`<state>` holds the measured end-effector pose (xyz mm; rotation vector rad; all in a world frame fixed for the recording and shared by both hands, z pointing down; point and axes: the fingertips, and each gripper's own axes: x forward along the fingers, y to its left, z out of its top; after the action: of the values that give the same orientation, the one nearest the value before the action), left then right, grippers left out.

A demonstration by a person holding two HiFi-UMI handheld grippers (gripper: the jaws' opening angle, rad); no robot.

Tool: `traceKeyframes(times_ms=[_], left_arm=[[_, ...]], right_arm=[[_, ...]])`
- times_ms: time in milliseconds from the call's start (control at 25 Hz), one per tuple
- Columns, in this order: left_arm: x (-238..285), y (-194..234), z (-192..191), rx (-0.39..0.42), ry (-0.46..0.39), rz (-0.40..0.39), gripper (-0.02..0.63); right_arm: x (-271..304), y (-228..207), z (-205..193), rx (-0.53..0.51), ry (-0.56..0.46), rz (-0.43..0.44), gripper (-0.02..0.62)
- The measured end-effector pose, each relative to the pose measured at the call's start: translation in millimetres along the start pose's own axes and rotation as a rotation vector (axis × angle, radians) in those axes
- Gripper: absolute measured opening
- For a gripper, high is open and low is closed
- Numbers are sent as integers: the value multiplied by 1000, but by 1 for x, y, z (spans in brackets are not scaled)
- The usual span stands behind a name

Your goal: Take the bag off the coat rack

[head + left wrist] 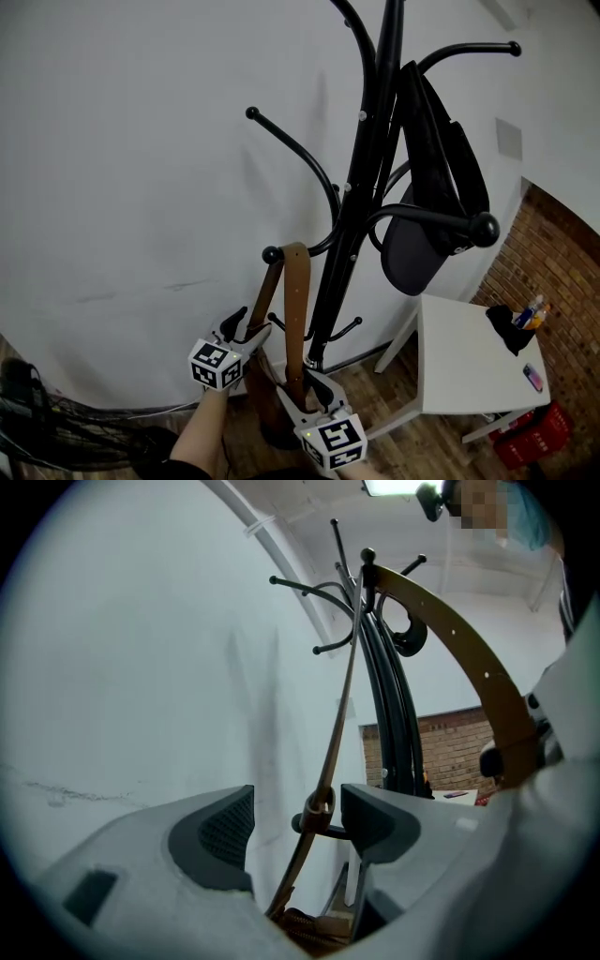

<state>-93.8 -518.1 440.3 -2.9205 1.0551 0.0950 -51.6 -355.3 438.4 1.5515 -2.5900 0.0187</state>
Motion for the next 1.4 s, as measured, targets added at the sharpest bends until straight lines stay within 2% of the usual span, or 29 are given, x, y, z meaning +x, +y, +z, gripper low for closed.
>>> traceKeyframes(times_ms=[120, 160, 440, 600, 720, 920, 1120, 1280, 1400], left_arm=[[3, 1, -8, -13, 13, -21, 233], [4, 1, -11, -11, 18, -26, 194], [2, -5, -15, 44, 35, -52, 31], [-7, -8, -17, 21, 45, -61, 18], [-14, -10, -16, -2, 49, -58, 17], [-22, -8, -12, -30, 45, -25, 15], [-26, -11, 5, -29, 24, -20, 14], [-30, -14, 23, -10, 3, -22, 14], [-34, -15, 33, 5, -9, -11, 14]], right_arm=[[2, 1, -2, 6, 6, 16, 210], [3, 0, -3, -1, 4, 11, 211], [5, 1, -5, -44, 40, -35, 180], [6, -3, -4, -25, 47, -31, 141], [7, -8, 5, -15, 13, -40, 140], [3, -4, -2, 5, -3, 9, 144], [-3, -1, 1, 40, 4, 25, 143], [-5, 9, 11, 36, -40, 65, 143], [-9, 10, 19, 35, -51, 62, 141]])
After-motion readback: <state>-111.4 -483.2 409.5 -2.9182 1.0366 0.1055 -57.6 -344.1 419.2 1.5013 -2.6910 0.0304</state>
